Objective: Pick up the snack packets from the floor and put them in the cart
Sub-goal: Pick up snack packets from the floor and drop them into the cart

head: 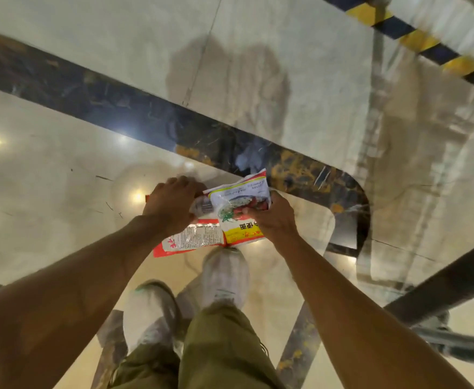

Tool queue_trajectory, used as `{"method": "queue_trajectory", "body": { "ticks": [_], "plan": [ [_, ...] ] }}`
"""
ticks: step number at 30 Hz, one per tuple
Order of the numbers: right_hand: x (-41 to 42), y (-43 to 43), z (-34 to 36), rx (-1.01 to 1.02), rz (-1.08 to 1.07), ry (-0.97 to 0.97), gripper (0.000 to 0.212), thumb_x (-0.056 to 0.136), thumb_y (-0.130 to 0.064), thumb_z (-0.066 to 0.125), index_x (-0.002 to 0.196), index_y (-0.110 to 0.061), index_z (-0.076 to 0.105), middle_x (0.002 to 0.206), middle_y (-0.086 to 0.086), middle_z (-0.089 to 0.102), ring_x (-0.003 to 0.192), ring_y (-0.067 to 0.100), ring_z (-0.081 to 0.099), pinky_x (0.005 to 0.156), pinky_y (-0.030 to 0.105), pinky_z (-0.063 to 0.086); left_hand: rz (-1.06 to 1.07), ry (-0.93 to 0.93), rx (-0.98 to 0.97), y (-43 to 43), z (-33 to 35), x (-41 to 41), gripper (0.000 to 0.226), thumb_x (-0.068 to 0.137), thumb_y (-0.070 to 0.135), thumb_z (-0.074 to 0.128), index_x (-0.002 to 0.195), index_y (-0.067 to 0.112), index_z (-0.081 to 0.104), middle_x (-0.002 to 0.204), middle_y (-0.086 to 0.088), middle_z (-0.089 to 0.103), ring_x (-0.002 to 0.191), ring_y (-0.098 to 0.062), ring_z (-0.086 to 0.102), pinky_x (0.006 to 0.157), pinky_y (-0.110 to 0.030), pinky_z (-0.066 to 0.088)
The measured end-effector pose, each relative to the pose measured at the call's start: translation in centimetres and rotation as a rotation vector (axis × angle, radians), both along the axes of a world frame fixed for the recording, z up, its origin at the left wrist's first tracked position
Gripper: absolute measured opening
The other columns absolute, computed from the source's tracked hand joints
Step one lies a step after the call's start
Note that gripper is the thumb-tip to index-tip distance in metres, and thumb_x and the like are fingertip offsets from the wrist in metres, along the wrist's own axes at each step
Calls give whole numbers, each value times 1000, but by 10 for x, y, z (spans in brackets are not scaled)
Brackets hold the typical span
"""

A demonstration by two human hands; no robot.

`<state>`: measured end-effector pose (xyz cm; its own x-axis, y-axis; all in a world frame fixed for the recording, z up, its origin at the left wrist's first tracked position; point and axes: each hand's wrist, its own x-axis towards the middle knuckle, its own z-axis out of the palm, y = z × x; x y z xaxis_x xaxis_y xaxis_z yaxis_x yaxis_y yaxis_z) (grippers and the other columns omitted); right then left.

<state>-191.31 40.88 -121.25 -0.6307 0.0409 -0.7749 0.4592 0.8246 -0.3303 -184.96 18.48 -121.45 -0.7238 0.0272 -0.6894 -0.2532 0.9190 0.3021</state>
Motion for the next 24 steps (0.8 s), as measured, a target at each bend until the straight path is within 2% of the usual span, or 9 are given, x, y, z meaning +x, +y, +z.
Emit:
{"method": "queue_trajectory", "body": {
  "ticks": [3,5,8,11,15,17,20,22,24],
  "plan": [
    [6,-6,26,-85,3,17,51,73,-27,88,120,-21,69,114,-4,76,107,20,71,97,41,56,181,-112,150,-14,29,0,35,85,28,78,114,28,60,113,0,67,95,-26,64,69,-32,46],
    [7,-12,50,-119,-32,61,51,74,-28,86,122,-24,68,116,-6,76,107,15,70,99,39,55,236,-157,144,-22,58,4,31,91,30,74,101,24,46,97,0,65,82,-23,59,63,-29,39],
    [6,-27,109,-142,-60,147,45,80,-22,84,123,-25,68,119,-3,75,104,14,66,93,30,50,427,-112,200,-40,114,10,34,90,31,77,108,16,53,98,1,64,84,-24,61,69,-33,43],
    [11,-46,181,-189,-200,200,39,82,-18,82,117,-29,69,114,-2,76,105,20,71,94,42,57,663,-70,290,-65,188,14,25,88,19,78,107,14,64,101,-4,69,85,-23,63,68,-27,42],
    [17,-68,304,-308,-337,204,44,86,-29,78,128,-31,64,115,-8,76,106,17,73,91,48,60,878,-5,437,-104,325,14,18,89,0,74,101,11,67,79,15,74,73,-6,70,66,-18,52],
    [16,-77,386,-462,-448,195,39,97,-15,72,135,-16,62,123,10,74,113,32,72,93,47,61,952,50,456,-119,402,14,20,88,-6,73,102,7,70,81,15,77,76,-3,72,75,-31,58],
    [15,-79,506,-562,-451,309,41,107,-7,53,146,5,47,134,36,61,120,53,61,98,52,58,1039,157,571,-129,527,10,30,87,-9,72,105,15,73,92,3,79,89,-27,74,81,-38,61],
    [23,-79,579,-589,-464,310,49,96,-10,69,143,-17,56,119,24,72,107,41,70,96,62,56,1089,194,675,-129,617,8,33,86,-10,72,111,12,71,94,1,80,87,-25,74,72,-29,60],
    [27,-72,644,-571,-459,383,48,84,-25,74,129,-37,63,108,-4,77,100,23,73,91,54,57,1111,216,796,-124,696,9,40,83,1,79,120,5,66,108,-10,78,100,-35,75,83,-48,62]
  ]
}}
